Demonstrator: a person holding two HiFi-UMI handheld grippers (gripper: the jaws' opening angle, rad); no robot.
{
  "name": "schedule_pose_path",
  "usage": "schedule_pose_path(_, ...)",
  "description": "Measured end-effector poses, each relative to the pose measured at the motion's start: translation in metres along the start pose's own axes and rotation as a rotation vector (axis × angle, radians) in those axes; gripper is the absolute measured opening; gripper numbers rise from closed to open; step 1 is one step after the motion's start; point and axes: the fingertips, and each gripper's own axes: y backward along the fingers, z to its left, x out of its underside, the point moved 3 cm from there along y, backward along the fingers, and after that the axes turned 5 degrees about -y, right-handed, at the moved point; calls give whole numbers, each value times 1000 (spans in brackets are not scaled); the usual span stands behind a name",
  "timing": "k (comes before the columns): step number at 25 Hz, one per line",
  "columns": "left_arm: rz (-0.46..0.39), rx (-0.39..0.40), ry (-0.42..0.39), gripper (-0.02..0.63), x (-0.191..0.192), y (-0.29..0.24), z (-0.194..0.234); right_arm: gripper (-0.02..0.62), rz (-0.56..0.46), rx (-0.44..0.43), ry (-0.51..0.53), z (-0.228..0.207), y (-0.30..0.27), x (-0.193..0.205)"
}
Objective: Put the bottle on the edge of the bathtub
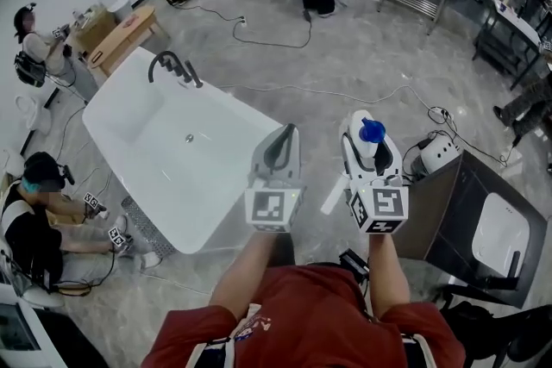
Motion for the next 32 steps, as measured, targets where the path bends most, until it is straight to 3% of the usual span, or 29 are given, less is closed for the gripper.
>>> schedule_pose_path(17, 5, -2, 5, 17, 32, -116, 162, 275, 13, -1, 30, 51, -190, -6)
schedule_pose_path(32, 19, -2, 0, 17, 68, -123, 227, 275, 32, -27, 42, 99, -254, 21)
